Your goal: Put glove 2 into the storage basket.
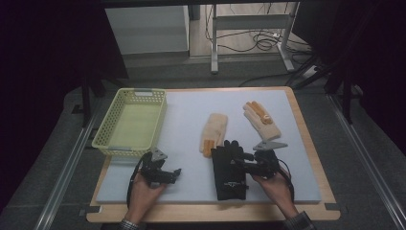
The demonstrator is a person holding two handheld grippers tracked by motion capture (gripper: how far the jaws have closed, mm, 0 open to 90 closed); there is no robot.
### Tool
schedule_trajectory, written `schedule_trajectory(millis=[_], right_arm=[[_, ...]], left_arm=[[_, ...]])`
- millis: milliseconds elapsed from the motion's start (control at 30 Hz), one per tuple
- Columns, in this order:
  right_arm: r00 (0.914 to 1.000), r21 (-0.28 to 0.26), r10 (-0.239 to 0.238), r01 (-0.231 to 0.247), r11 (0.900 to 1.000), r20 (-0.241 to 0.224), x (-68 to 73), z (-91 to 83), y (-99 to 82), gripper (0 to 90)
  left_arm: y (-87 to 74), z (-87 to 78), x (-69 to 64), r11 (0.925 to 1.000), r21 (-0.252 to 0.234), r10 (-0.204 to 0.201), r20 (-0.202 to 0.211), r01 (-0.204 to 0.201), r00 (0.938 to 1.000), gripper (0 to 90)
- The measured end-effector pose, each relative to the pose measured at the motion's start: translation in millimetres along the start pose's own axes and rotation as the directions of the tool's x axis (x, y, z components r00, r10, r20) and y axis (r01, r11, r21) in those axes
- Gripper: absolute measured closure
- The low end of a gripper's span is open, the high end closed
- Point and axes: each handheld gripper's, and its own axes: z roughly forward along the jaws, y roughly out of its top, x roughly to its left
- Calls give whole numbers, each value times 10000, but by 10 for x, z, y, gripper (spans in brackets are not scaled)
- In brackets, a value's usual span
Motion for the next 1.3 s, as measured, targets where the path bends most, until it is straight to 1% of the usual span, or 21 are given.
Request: schedule_trajectory(millis=[100, 133, 167, 200, 233, 267, 333, 400, 500, 533, 567, 633, 667, 700, 767, 833, 900, 1000, 1133, 1200, 1300], right_arm=[[9997, 298, 198, -202, 9994, 145, -57, 223, 114, 511], [9990, 599, 287, -306, 9977, 332, -81, 303, 135, 570], [9985, 845, 418, -446, 9954, 349, -107, 370, 137, 687], [9979, 982, 636, -644, 9931, 111, -130, 408, 130, 771], [9966, 908, 819, -820, 9925, 45, -133, 414, 126, 843], [9968, 876, 799, -803, 9929, 80, -124, 393, 134, 858], [9981, 675, 515, -536, 9963, 326, -79, 315, 165, 864], [9984, 322, 387, -400, 9987, 410, -58, 180, 215, 865], [9968, 99, 301, -309, 9995, 747, -57, 51, 264, 864], [9959, 35, 301, -305, 9995, 857, -69, 31, 266, 864], [9961, 52, 361, -366, 9993, 810, -88, 31, 259, 861], [9960, 238, 525, -543, 9982, 726, -128, 102, 209, 849], [9953, 391, 587, -618, 9973, 768, -153, 169, 161, 833], [9950, 510, 670, -709, 9962, 743, -172, 218, 124, 784], [9945, 459, 805, -837, 9954, 673, -199, 254, 81, 692], [9952, 343, 797, -817, 9961, 564, -215, 198, 69, 629], [9966, 286, 579, -597, 9978, 577, -218, 121, 61, 612], [9977, 365, 270, -293, 9989, 614, -228, -26, -11, 643], [9994, 753, 88, -113, 9971, 339, -210, -158, -231, 780], [9998, 897, 0, -18, 9960, 200, -178, -205, -355, 825], [9992, 971, -163, 199, 9951, -375, -106, -250, -497, 852]], left_arm=[[-1, 0, 0, 10000, -3, -2, 0, 2, 10000, 62], [-1, 0, 0, 10000, -3, -1, -2, 1, 10000, 62], [-1, -1, 0, 10000, -1, 2, -1, -2, 10000, 62], [-1, -1, 0, 10000, -1, 0, 1, 0, 10000, 62], [-1, 0, 0, 10000, 0, -1, 2, 1, 10000, 61], [-1, 0, 1, 10000, 4, 1, 3, -1, 10000, 62], [-1, 0, 1, 10000, 4, 0, 2, 0, 10000, 62], [-1, 0, 0, 10000, -6, -2, 0, 2, 10000, 62], [0, 0, 0, 10000, 3, 1, -2, -1, 10000, 62], [0, 0, 0, 10000, 5, 1, -1, -1, 10000, 62], [0, 0, 0, 10000, 4, -4, 2, 4, 10000, 62], [0, 0, 0, 10000, 2, 1, 1, -1, 10000, 61], [0, 0, 0, 10000, 0, -1, 0, 1, 10000, 61], [-1, 0, 0, 10000, -3, -3, -1, 3, 10000, 62], [-1, 0, 0, 10000, -3, -5, 2, 5, 10000, 62], [0, 0, 0, 10000, 1, -4, 0, 4, 10000, 61], [-1, 0, 0, 10000, -1, -7, 2, 7, 10000, 62], [0, 0, 0, 10000, -3, -6, 1, 6, 10000, 62], [0, 0, 2, 10000, 5, -12, 11, 12, 10000, 61], [0, 0, 2, 10000, 5, -15, 13, 15, 10000, 61], [1, 0, 4, 10000, 8, -33, 29, 33, 10000, 61]])
